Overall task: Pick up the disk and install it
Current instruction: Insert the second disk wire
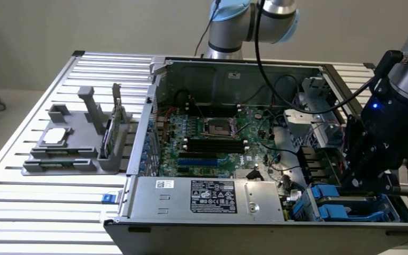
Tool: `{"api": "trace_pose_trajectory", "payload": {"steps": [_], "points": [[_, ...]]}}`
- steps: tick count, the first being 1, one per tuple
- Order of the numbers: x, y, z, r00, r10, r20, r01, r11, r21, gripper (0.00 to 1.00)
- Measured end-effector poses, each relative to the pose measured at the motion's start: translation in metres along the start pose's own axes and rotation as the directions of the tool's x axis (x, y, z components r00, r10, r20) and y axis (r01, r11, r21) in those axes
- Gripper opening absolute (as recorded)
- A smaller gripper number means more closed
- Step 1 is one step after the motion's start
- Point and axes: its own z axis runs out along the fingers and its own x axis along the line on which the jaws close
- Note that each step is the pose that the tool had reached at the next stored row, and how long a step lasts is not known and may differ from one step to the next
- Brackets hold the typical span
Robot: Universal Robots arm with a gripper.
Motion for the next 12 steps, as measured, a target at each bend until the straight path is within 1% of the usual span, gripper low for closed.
{"api": "trace_pose_trajectory", "payload": {"steps": [9, 12], "points": [[0.0003, 0.0041, 0.0034, 1.0000, 0.000, -0.0004, 0.000, 1.0000, 0.0007, 0.16], [0.0004, 0.0040, 0.0056, 1.0000, 0.000, 0.0008, 0.000, 1.0000, 0.0006, 0.16]]}}
